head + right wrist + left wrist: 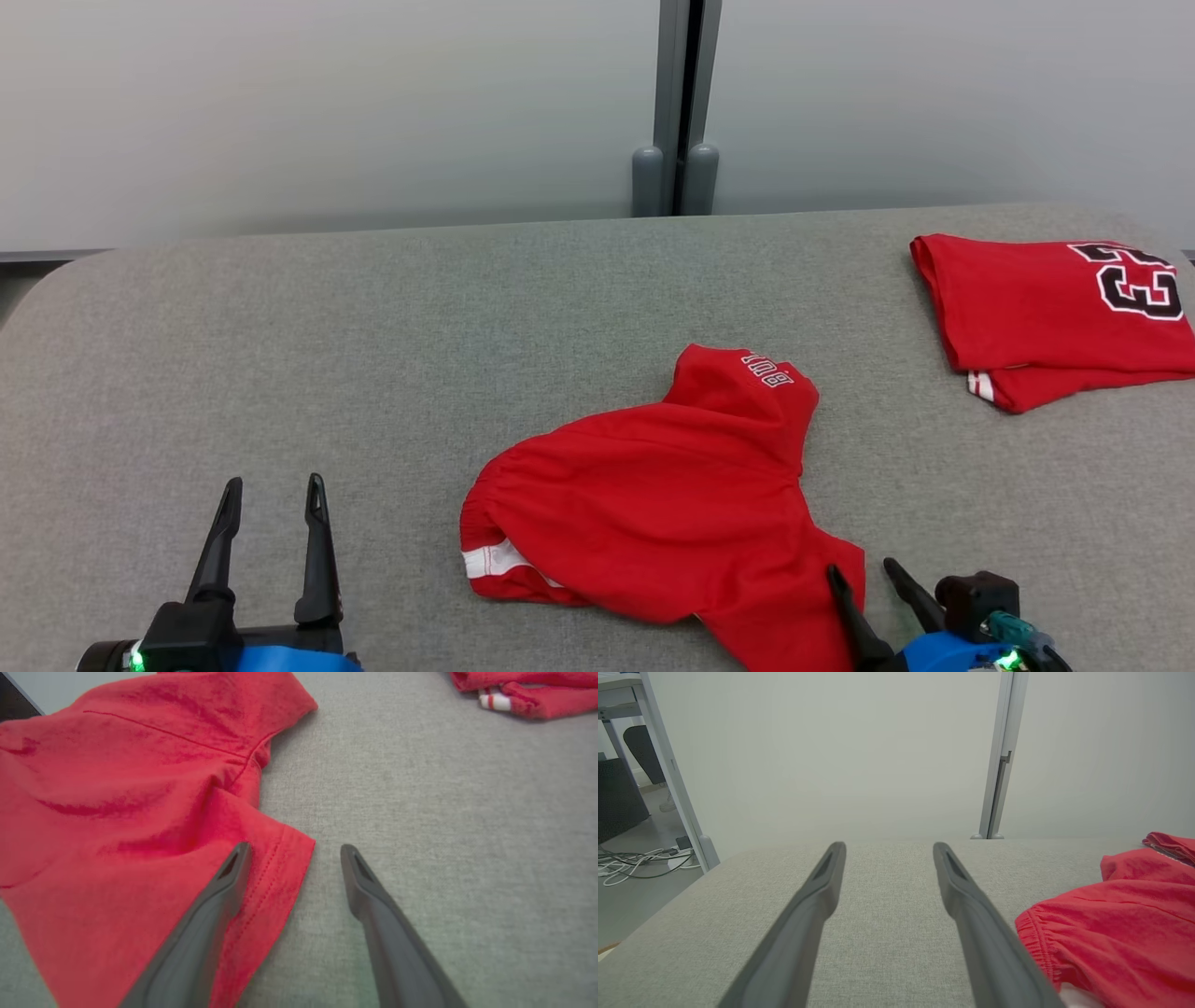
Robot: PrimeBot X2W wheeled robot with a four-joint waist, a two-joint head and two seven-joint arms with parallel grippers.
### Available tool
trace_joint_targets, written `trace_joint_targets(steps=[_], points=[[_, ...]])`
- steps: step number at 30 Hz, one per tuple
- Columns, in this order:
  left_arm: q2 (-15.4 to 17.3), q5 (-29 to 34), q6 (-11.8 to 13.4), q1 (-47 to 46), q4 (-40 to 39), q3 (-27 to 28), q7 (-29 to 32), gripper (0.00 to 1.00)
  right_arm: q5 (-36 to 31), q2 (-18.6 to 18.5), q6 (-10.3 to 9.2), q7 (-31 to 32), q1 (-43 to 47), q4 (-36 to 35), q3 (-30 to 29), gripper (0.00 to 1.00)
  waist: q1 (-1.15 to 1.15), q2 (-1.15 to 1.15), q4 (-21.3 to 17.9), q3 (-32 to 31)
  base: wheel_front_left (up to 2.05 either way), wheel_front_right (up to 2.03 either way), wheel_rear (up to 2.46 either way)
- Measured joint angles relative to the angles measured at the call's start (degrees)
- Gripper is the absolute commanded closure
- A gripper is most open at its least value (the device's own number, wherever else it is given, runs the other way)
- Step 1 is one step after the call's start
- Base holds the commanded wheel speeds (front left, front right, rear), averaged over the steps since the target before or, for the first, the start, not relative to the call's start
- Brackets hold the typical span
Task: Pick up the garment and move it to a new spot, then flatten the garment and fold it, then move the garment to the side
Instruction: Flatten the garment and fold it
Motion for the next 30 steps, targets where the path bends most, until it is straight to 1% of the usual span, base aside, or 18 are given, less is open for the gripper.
trace_joint_targets(steps=[3,6,7,8,12,17,21,24,25,26,28,30], points=[[-0.11,0.14,-0.02,-0.35,0.08,-0.35,0.00,0.00,0.16,0.18,0.00,-0.04,-1.49,3.78,1.02,0.00,0.00,0.00,0.58,0.52,0.00,0.00,0.00],[-0.13,0.14,-0.02,-0.81,0.08,-0.45,0.01,0.00,1.26,0.32,0.00,-0.24,-3.09,5.90,2.14,0.00,0.00,0.00,1.02,1.16,0.00,0.00,0.00],[-0.18,0.13,-0.01,-0.94,0.04,-0.53,0.00,0.00,1.65,0.32,0.00,-0.27,-3.54,6.35,2.48,0.35,0.00,0.00,1.13,1.37,0.00,0.00,0.00],[-0.21,0.13,-0.01,-1.03,0.04,-0.63,0.00,0.00,2.01,0.23,0.00,-0.27,-3.98,6.58,2.82,1.00,0.00,0.00,1.23,1.57,0.00,0.00,0.00],[-0.30,0.12,-0.01,-1.72,0.09,-1.01,0.00,0.00,3.09,-1.20,0.02,-0.12,-6.42,6.22,3.26,1.00,0.00,0.00,1.68,2.44,0.00,0.00,0.00],[-0.33,0.12,0.03,-2.43,0.14,-1.91,0.00,0.00,3.11,-4.55,0.01,-0.10,-12.25,5.86,1.48,1.00,0.01,0.00,2.81,3.16,0.00,0.00,0.00],[-0.34,-0.05,0.03,-2.92,0.33,-2.54,0.00,0.00,2.99,-5.92,0.01,-0.11,-16.96,9.12,0.73,1.00,0.01,0.00,3.80,3.52,0.00,0.00,0.00],[-0.34,-0.27,0.11,-2.96,0.44,-2.93,0.00,0.00,2.77,-6.05,0.01,-0.10,-19.08,12.43,0.80,1.00,0.00,0.00,4.28,3.75,0.00,0.00,0.00],[-0.34,-0.44,0.32,-2.96,0.44,-3.04,0.00,0.00,2.60,-6.04,0.01,-0.10,-19.58,13.05,0.86,0.62,0.00,0.00,4.33,3.79,0.00,0.00,0.00],[-0.34,-0.60,0.47,-2.96,0.44,-3.10,0.01,0.00,2.63,-5.99,0.01,-0.09,-19.95,13.36,0.87,0.00,0.01,0.00,4.32,3.80,0.00,0.00,0.00],[-0.34,-0.64,0.56,-2.96,0.44,-3.07,0.00,0.00,2.74,-5.76,0.01,-0.10,-20.18,12.55,0.46,0.00,0.01,0.00,4.07,3.77,0.00,0.00,0.00],[-0.34,-0.64,0.74,-2.94,0.33,-3.09,0.00,0.00,2.86,-5.64,0.01,-0.10,-19.94,9.81,-0.63,0.00,0.01,0.00,3.56,3.64,0.00,0.00,0.00]])
